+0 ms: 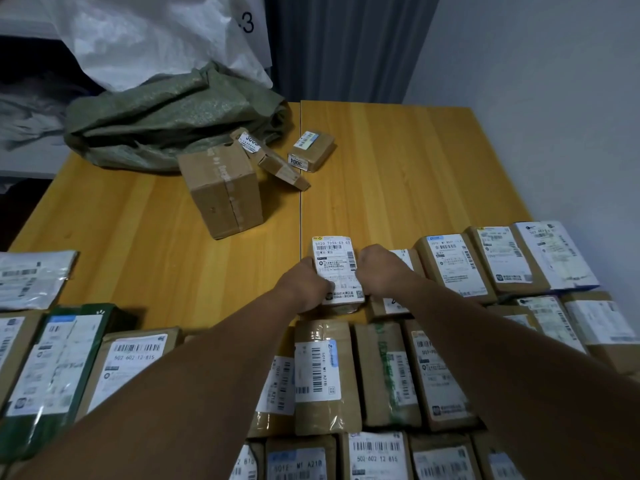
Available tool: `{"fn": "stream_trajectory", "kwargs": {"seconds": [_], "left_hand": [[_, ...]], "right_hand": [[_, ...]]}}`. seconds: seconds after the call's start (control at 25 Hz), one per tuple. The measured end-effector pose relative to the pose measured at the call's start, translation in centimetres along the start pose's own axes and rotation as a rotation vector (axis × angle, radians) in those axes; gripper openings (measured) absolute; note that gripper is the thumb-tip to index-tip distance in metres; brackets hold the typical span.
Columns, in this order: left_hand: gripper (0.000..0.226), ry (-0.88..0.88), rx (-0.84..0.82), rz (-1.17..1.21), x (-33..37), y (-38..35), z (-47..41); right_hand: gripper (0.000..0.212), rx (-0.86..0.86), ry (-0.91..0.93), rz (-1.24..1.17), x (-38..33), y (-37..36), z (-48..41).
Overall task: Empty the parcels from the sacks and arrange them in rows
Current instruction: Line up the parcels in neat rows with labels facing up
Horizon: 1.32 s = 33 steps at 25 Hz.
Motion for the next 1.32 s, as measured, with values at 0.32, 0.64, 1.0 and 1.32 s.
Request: {"fn": "stream_trajectory", "kwargs": {"seconds": [0.32, 0.64, 1.0, 1.32], "left_hand": [[0.055, 0.023, -0.074, -0.085, 0.5, -2.0, 0.4], [0.060, 0.131, 0.146, -0.164, 0.4, 5.2, 1.9], [0.057, -0.044, 0.747, -0.433, 2.0, 21.3, 3.2], [0.100, -0.052, 0.441, -0.629, 2.9, 25.1, -3.4]], "right_hand": [[0.007, 0.003, -0.052, 0.101, 1.4, 0.3, 1.5], [0.004, 0.108, 0.006, 0.088, -3.6, 3.5, 2.2], [0.053, 0.195, 0.255, 0.083, -17.9, 1.9, -4.0], [0.063, 0.409, 0.192, 0.299, -22.4, 3.3, -10.0]]}}
Point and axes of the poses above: each hand's wrist, its own z-axis away from the middle knuckle, its own y-axis out of the back of the hand, x = y × z, the point moved 9 cm from there along -z, towards the middle knuckle, and after that the axes turned 9 degrees about -x, right-handed, at the moved point
